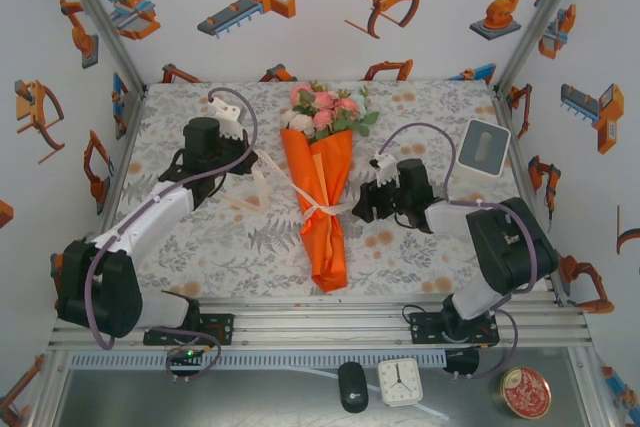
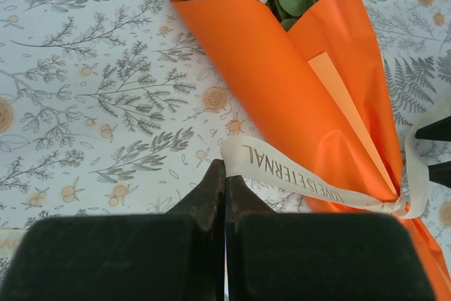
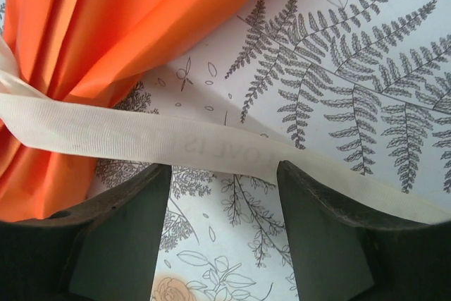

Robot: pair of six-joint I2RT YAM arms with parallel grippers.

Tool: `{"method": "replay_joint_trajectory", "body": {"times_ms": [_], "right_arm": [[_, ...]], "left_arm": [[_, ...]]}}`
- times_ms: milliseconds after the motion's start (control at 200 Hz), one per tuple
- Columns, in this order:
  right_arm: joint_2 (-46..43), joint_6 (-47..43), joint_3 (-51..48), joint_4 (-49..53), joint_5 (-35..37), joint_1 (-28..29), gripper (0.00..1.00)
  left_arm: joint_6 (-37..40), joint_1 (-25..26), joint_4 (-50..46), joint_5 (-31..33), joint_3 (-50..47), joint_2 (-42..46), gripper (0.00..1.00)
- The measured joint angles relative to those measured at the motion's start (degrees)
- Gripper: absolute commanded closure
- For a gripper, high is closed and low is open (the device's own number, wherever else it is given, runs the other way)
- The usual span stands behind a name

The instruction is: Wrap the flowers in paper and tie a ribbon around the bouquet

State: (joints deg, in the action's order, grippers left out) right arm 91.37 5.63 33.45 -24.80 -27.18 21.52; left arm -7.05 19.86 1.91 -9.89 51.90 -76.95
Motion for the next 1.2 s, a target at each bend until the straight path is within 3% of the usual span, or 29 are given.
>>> {"method": "replay_joint_trajectory", "body": {"times_ms": [140,205,245,330,390,446,581,751,1021,1201], "right_arm": [[2.1,-0.2,-0.6,-6.0,1.4,0.2,0.43],[3.1,-0.4,-0.7,-8.2,1.2,0.3,0.49],[3.8,-0.5,-0.7,-9.3,1.0,0.4,0.57],[5.2,-0.9,-0.7,-11.2,0.8,0.6,0.87],[5.6,-0.2,-0.8,-11.4,1.0,0.7,0.93],[5.2,0.6,-1.0,-11.3,1.1,0.7,0.88],[-1.6,1.3,-3.1,-7.6,1.9,0.8,0.5],[-6.2,-4.6,-0.9,-1.9,0.9,0.9,0.33],[1.0,-16.2,1.9,0.4,-7.3,2.4,0.28],[5.7,-19.4,2.2,-5.2,-8.0,2.4,0.29]], "left_arm": [[0.0,-0.1,-0.2,0.0,0.0,0.0,1.0],[0.0,-0.1,-0.2,0.0,0.0,0.0,1.0],[0.0,-0.1,-0.2,-0.1,0.0,0.0,1.0],[0.0,-0.1,-0.2,-0.3,0.0,0.0,1.0],[0.0,-0.1,-0.3,-0.2,0.0,0.0,1.0],[0.0,-0.1,-0.4,0.0,0.0,0.0,1.0],[0.0,-0.1,-1.4,0.4,0.0,0.1,1.0],[0.0,-0.1,-1.6,-0.2,0.0,0.1,1.0],[0.0,-0.1,-1.6,-0.9,0.0,0.1,1.0],[0.0,-0.1,-1.6,-1.7,0.0,0.1,1.0]]}}
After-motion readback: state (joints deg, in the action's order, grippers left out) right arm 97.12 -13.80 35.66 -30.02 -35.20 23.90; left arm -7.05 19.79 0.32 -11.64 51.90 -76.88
